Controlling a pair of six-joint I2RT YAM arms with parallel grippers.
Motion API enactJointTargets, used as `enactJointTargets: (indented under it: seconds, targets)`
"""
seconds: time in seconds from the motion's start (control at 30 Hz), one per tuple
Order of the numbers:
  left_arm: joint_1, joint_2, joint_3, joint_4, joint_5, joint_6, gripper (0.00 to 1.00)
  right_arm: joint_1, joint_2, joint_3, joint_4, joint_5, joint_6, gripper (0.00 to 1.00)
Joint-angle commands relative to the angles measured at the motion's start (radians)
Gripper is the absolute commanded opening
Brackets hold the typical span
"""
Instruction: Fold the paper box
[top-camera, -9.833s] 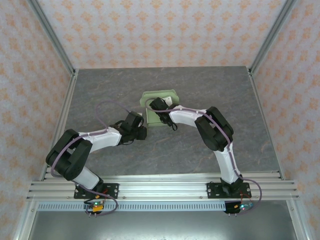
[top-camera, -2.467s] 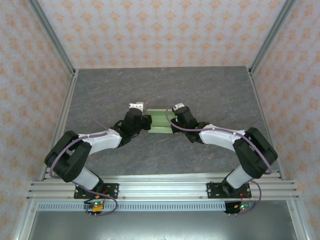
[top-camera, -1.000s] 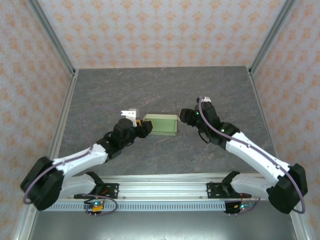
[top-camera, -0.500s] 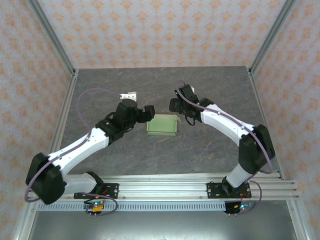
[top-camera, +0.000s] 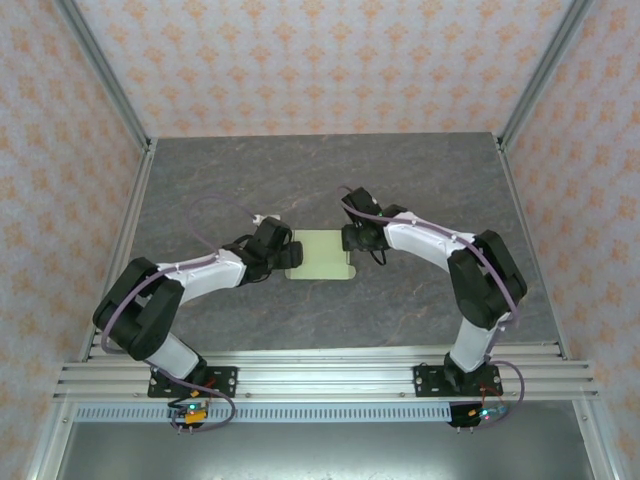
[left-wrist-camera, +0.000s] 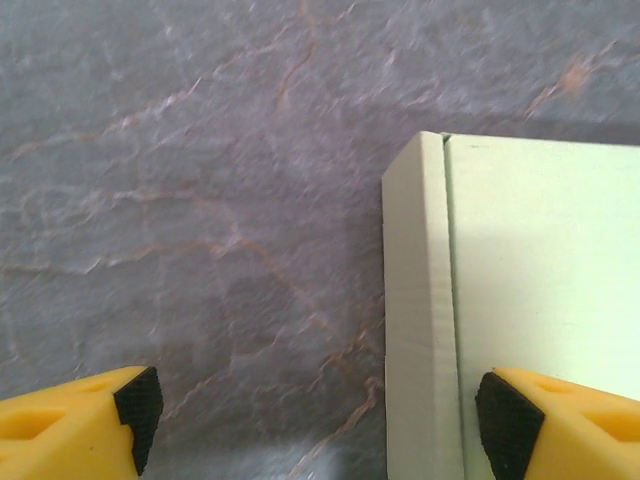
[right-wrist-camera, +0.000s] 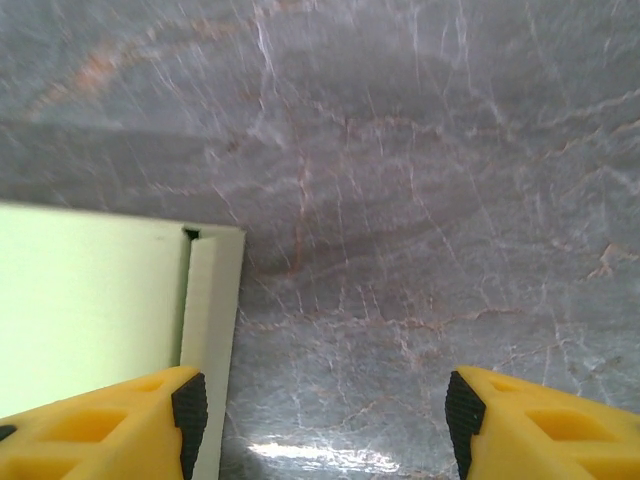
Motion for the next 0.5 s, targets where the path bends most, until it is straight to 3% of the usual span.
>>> enactJointTargets:
  seconds: [0.0, 0.2, 0.33, 0.47]
  targets:
    - [0.001, 0.064, -0.029, 0.003, 0.005, -0.008, 0.83, 0.008, 0.008, -0.041, 0.015, 0.018, -0.01, 0.66]
    - [0.001, 0.066, -0.028, -0.015, 0.009, -0.017, 0.83, 0.006, -0.135, -0.134, 0.071, -0.002, 0.019, 0.67]
    - [0.004, 0.059, -0.025, -0.044, 0.038, -0.061, 0.81, -0.025, -0.271, -0.217, 0.125, -0.122, 0.059, 0.68]
    - [0.01, 0.068, -0.016, -0.046, 0.124, -0.061, 0.69, -0.039, -0.33, -0.258, 0.143, -0.226, 0.08, 0.7]
